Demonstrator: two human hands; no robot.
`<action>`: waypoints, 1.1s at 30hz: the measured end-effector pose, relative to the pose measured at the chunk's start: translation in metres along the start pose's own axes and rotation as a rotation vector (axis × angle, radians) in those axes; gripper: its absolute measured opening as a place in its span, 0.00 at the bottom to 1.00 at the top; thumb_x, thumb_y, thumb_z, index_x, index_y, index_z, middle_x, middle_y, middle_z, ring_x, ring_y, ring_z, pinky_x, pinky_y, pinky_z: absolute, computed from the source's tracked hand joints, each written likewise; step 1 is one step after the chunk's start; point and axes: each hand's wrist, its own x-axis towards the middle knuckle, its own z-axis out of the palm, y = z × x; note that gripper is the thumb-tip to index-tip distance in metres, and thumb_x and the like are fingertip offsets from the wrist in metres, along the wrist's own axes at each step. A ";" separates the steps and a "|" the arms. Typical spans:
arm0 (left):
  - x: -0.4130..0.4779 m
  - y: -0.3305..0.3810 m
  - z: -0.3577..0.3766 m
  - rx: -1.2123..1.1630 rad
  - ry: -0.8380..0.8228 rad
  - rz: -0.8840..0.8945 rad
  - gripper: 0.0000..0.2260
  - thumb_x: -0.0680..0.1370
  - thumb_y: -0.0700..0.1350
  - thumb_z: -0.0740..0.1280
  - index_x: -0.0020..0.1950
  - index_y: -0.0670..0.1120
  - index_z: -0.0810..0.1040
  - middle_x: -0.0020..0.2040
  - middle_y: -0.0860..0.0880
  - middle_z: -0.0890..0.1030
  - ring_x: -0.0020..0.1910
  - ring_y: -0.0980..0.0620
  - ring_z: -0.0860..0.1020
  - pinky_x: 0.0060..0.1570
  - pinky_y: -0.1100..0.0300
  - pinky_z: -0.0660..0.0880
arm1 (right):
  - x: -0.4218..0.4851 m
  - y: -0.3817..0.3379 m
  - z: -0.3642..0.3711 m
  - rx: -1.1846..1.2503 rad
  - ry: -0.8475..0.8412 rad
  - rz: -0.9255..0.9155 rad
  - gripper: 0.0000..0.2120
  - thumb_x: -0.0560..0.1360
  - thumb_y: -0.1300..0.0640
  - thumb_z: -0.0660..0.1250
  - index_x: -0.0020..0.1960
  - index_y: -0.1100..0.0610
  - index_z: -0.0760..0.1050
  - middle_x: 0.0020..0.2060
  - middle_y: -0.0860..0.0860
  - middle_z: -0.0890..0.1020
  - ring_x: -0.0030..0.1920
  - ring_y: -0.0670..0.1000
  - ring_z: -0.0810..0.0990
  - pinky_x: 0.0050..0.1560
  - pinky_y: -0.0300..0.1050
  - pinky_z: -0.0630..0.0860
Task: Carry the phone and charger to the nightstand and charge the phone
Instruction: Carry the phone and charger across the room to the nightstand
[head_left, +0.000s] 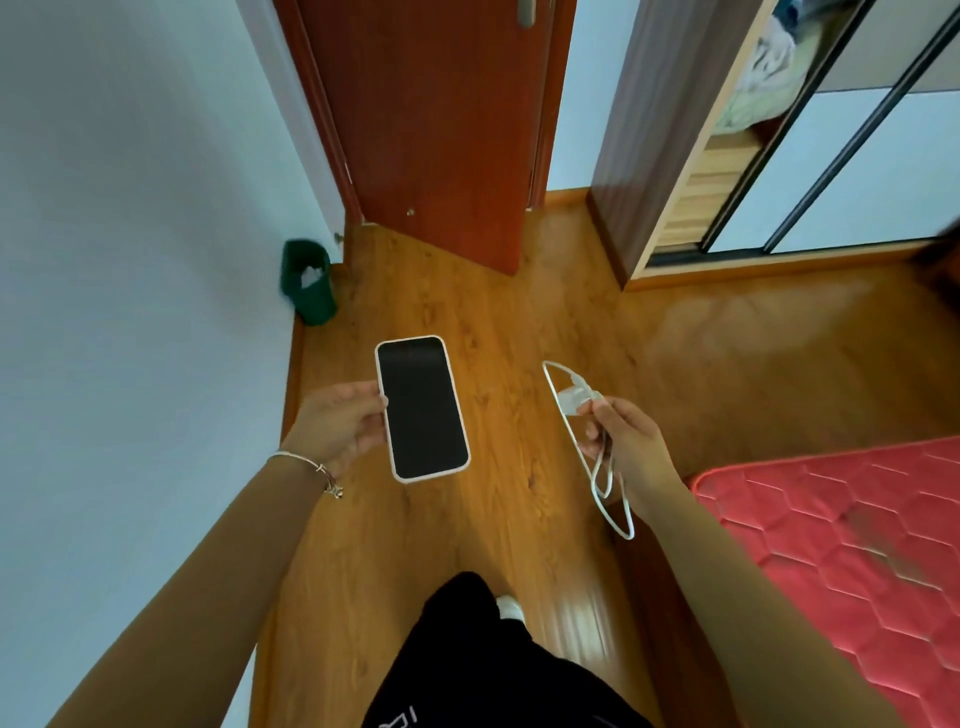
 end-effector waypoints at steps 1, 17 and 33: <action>0.014 0.008 0.003 0.012 -0.017 -0.009 0.06 0.76 0.39 0.66 0.50 0.46 0.80 0.47 0.48 0.84 0.46 0.50 0.84 0.41 0.55 0.81 | 0.012 -0.007 0.002 0.006 0.004 0.001 0.13 0.80 0.58 0.59 0.42 0.58 0.78 0.28 0.49 0.75 0.29 0.46 0.73 0.36 0.41 0.72; 0.245 0.148 0.098 0.120 -0.394 -0.032 0.12 0.75 0.34 0.65 0.58 0.39 0.77 0.50 0.43 0.84 0.49 0.45 0.83 0.39 0.55 0.81 | 0.184 -0.089 0.013 0.038 0.323 -0.021 0.14 0.79 0.56 0.59 0.39 0.53 0.79 0.26 0.46 0.76 0.29 0.47 0.73 0.33 0.42 0.69; 0.352 0.197 0.334 0.290 -0.618 -0.122 0.13 0.76 0.30 0.61 0.59 0.38 0.74 0.44 0.42 0.80 0.38 0.48 0.80 0.35 0.59 0.80 | 0.292 -0.118 -0.120 0.258 0.629 -0.014 0.14 0.79 0.58 0.60 0.37 0.53 0.78 0.24 0.45 0.75 0.26 0.46 0.72 0.30 0.37 0.71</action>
